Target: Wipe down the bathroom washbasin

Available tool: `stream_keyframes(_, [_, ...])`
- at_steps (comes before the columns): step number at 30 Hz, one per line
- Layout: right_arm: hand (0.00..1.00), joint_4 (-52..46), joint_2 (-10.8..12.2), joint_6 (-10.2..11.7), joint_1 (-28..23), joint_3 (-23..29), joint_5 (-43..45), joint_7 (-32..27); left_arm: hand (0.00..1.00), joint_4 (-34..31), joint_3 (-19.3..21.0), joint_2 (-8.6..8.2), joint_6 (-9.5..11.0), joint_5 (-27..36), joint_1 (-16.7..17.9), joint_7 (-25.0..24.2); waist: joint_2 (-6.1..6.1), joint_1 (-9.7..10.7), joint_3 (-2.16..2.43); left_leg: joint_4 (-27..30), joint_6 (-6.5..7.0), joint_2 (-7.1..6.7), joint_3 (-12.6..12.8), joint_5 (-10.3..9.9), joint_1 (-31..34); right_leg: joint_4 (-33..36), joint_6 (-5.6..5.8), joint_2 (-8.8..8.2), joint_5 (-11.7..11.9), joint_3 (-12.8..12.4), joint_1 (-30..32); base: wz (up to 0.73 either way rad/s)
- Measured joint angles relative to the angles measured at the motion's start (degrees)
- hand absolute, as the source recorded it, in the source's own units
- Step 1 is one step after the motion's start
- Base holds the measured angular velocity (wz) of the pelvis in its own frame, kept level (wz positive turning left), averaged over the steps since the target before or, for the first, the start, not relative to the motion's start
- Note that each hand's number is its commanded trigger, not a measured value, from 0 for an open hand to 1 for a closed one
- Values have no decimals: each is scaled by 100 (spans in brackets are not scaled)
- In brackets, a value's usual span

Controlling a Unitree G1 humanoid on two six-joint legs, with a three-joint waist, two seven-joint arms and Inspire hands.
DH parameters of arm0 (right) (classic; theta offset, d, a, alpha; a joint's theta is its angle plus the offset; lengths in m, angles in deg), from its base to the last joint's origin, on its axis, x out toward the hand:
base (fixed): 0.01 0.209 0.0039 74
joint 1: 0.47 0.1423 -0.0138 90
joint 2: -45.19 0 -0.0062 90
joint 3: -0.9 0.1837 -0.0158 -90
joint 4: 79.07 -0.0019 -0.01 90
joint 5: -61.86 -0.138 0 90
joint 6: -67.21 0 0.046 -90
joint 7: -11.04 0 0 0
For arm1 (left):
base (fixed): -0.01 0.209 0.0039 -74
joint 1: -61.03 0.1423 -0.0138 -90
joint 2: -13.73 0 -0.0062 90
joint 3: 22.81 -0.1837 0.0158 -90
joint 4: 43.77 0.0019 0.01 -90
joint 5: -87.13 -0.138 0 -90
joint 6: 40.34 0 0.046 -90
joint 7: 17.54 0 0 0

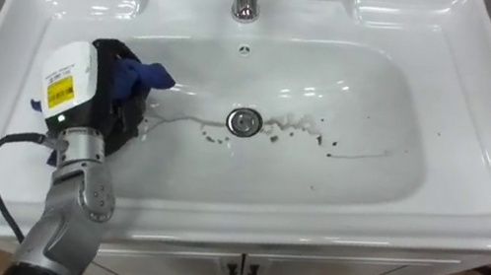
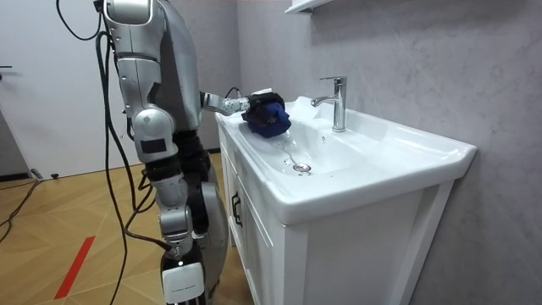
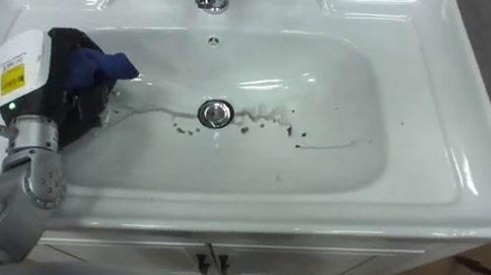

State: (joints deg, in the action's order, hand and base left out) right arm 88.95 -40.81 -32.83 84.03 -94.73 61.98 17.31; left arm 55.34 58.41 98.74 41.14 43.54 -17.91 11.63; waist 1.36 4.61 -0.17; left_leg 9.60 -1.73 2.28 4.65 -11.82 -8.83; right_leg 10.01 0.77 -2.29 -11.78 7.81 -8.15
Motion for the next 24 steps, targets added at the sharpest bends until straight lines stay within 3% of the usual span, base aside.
stream_keyframes(11, [0, -17, -35, -17, -13, -9, 4, 85, 100, 502, -47, 0, -119, -604, -29, -237, 22, 16, -25, -21, 0, 10, 140, 0, -76, 4, -1, 17, -1, -171, 9, -7])
stream_keyframes(16, [0, -39, -24, -146, -18, -107, 16, 77, 100, 809, -46, -1, -147, -600, -162, -279, -4, 30, -26, -20, 0, 9, 151, 0, -82, 9, -1, 24, -1, -205, 23, -4])
stream_keyframes(19, [0, -40, -29, -172, -10, -104, 18, 78, 100, 994, -46, -1, -150, -523, -306, -371, -3, 82, -24, -18, 0, 13, 151, 0, -87, 17, -2, 24, 0, -199, 19, 0])
stream_keyframes(24, [0, -137, -30, -206, -28, -103, 24, 77, 100, 1354, -49, -51, -118, 219, -437, -483, 6, 157, -21, -19, 0, 17, 235, 0, -146, 73, -4, 31, -2, -302, 35, -11])
